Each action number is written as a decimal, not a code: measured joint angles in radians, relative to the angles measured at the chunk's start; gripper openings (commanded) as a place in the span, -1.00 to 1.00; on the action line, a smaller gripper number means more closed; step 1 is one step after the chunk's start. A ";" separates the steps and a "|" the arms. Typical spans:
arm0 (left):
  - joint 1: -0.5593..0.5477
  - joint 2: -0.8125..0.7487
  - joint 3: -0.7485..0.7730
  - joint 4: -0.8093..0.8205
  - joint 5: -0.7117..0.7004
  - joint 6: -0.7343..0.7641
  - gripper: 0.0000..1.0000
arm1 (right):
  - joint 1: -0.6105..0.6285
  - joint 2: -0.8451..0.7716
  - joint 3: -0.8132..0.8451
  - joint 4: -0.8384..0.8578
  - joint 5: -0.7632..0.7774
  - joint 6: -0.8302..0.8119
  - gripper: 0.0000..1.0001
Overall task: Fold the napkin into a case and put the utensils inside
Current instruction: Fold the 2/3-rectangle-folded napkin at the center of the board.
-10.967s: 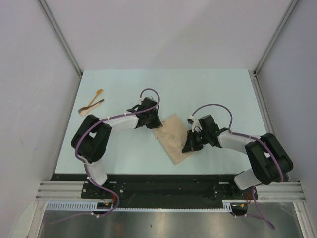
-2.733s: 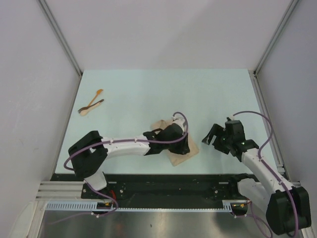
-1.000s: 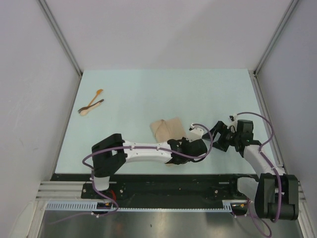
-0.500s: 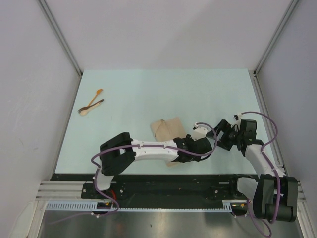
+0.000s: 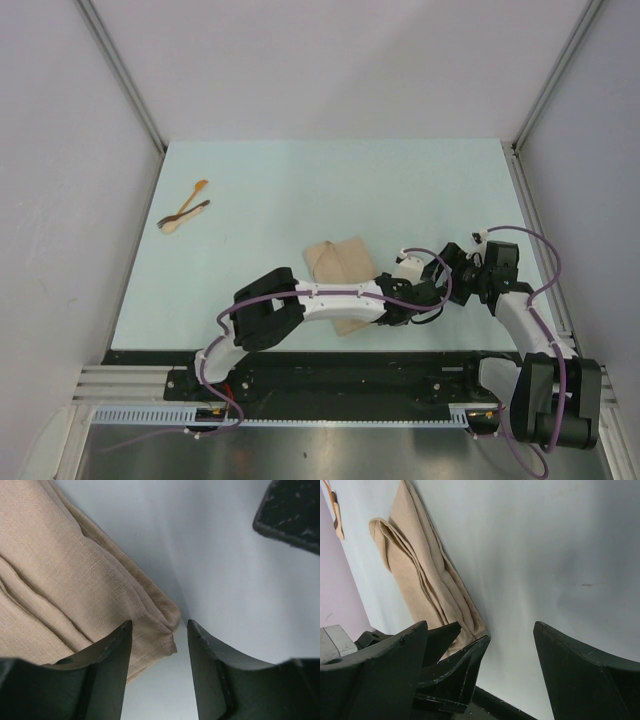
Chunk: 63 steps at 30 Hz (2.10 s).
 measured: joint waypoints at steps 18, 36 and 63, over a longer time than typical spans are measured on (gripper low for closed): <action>-0.002 -0.056 -0.104 0.079 -0.034 -0.021 -1.00 | 0.023 0.005 -0.011 0.025 -0.022 0.008 0.83; 0.002 -0.304 -0.325 0.169 0.027 -0.006 -1.00 | 0.309 0.285 -0.010 0.371 -0.074 0.213 0.81; 0.002 -0.433 -0.436 0.169 0.036 -0.024 -1.00 | 0.419 0.844 0.294 0.785 -0.092 0.340 -0.11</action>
